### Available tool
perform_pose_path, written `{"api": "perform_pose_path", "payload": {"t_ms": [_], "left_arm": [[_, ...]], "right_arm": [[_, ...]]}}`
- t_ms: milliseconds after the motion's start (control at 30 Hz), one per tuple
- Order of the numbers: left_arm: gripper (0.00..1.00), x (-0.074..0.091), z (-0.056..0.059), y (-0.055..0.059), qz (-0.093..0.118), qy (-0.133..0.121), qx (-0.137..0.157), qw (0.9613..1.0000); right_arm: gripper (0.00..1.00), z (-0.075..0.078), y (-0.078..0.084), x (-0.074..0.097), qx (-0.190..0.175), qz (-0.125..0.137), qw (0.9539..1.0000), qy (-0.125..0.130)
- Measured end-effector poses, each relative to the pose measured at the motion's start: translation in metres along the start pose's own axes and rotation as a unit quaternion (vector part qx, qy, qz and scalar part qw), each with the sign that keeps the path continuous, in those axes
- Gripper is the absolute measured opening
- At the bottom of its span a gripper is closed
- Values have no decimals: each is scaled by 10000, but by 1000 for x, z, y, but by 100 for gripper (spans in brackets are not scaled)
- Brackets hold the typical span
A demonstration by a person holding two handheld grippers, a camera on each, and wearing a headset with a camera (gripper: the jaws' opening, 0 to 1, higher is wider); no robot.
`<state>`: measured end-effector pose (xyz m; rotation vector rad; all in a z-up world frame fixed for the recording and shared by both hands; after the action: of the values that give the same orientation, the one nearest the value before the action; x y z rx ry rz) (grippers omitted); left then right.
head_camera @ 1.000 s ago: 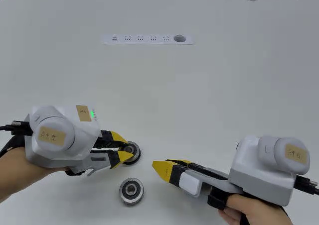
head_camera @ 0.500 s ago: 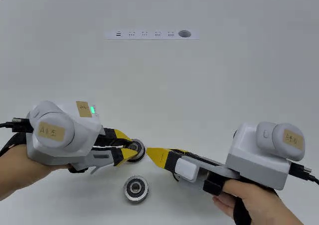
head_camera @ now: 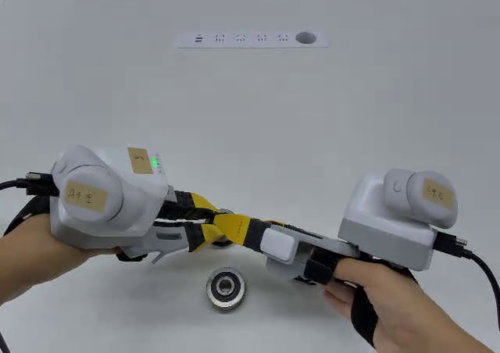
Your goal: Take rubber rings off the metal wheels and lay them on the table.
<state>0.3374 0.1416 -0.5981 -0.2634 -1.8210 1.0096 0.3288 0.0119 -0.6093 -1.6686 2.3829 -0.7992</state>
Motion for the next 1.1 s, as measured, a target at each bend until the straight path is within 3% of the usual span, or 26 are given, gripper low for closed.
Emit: {"api": "perform_pose_path", "payload": {"t_ms": [833,1100], "left_arm": [[13,-1,0,1,32,32,-26,10000],[13,-1,1,0,9,21,-39,10000]], "right_arm": [[48,1,5,-9,-307,-152,9994,-96],[47,-1,7,-7,-360,-326,9988,-89]]}}
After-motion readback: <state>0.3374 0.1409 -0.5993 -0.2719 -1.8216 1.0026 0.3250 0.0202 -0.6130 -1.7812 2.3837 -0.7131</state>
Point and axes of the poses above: the centre of the closed fingertips' face, and the gripper's own axes: x roughly backward along the fingers, z roughly to its right, y roughly out of its underside, the point moved 8 cm from there along x, roughly backward along the fingers, and after that the axes turned 9 degrees about -y, right-handed, at the moved point
